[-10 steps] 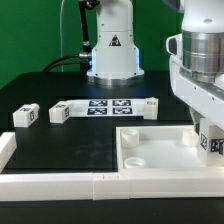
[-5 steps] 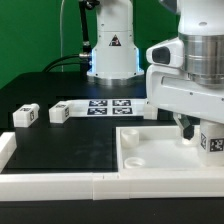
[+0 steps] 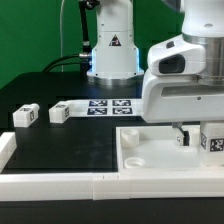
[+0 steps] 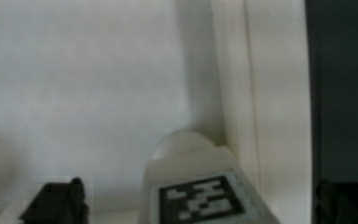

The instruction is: Assemble one leg

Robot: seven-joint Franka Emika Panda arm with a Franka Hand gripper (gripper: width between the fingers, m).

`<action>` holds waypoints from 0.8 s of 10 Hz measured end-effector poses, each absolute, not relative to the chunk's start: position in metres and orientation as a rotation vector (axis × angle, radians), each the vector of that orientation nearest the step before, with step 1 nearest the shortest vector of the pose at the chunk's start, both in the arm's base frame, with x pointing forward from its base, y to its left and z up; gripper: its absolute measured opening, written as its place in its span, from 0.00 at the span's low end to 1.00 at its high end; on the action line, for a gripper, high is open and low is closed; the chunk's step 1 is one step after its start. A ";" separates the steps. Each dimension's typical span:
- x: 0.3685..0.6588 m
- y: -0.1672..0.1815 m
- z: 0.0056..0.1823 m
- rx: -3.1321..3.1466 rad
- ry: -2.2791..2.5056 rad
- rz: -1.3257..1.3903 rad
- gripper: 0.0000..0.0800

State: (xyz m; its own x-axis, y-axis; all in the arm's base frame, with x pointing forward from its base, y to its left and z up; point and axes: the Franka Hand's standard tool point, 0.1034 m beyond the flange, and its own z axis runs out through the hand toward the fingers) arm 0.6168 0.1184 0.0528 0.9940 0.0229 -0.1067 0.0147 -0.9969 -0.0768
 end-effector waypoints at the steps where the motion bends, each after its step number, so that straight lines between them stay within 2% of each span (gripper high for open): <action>1: 0.617 0.118 0.053 -3.059 -0.077 0.162 0.81; 2: 0.617 0.118 0.053 -3.060 -0.065 0.163 0.70; 3: 0.617 0.118 0.053 -3.060 -0.064 0.163 0.52; 4: 0.617 0.117 0.053 -3.060 -0.064 0.163 0.52; 5: 0.617 0.117 0.053 -3.060 -0.058 0.163 0.36; 8: 0.619 0.116 0.053 -3.062 0.074 0.130 0.36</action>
Offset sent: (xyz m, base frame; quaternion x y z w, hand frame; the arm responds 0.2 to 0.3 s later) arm 0.0000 0.0000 0.0000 0.0000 0.0000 0.0000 1.0000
